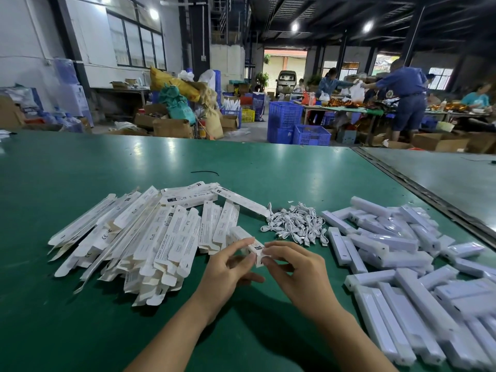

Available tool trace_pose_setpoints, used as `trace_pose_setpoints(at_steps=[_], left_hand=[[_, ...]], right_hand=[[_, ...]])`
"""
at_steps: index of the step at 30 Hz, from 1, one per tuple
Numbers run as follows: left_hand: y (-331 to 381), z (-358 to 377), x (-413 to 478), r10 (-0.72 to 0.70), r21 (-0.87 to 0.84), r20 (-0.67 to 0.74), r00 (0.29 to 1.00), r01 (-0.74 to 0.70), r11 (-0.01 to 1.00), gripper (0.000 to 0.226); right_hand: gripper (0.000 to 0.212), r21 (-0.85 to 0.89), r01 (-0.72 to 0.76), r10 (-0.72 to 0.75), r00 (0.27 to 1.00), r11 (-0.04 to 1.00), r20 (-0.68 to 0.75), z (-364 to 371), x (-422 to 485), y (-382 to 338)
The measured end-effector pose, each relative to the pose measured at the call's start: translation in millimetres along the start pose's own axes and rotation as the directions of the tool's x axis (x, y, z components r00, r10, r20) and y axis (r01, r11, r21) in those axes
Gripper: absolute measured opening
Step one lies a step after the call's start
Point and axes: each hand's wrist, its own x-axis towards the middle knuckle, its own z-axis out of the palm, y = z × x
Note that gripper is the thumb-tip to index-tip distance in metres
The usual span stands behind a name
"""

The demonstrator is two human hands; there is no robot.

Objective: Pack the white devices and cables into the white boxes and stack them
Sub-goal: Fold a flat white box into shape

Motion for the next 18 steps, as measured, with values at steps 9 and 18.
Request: trace_pose_setpoints(at_steps=[9, 18], left_hand=[[3.6, -1.8, -4.0, 0.063, 0.086, 0.085, 0.994, -0.07, 0.994, 0.038], [-4.4, -7.2, -0.9, 0.103, 0.206, 0.154, 0.983, -0.134, 0.969, 0.033]], right_hand=[[0.008, 0.095, -0.058, 0.052, 0.997, 0.994, 0.061, -1.8, -0.5, 1.7], [0.012, 0.237, -0.408, 0.368, 0.909, 0.882, 0.195, -7.8, 2.3, 0.4]])
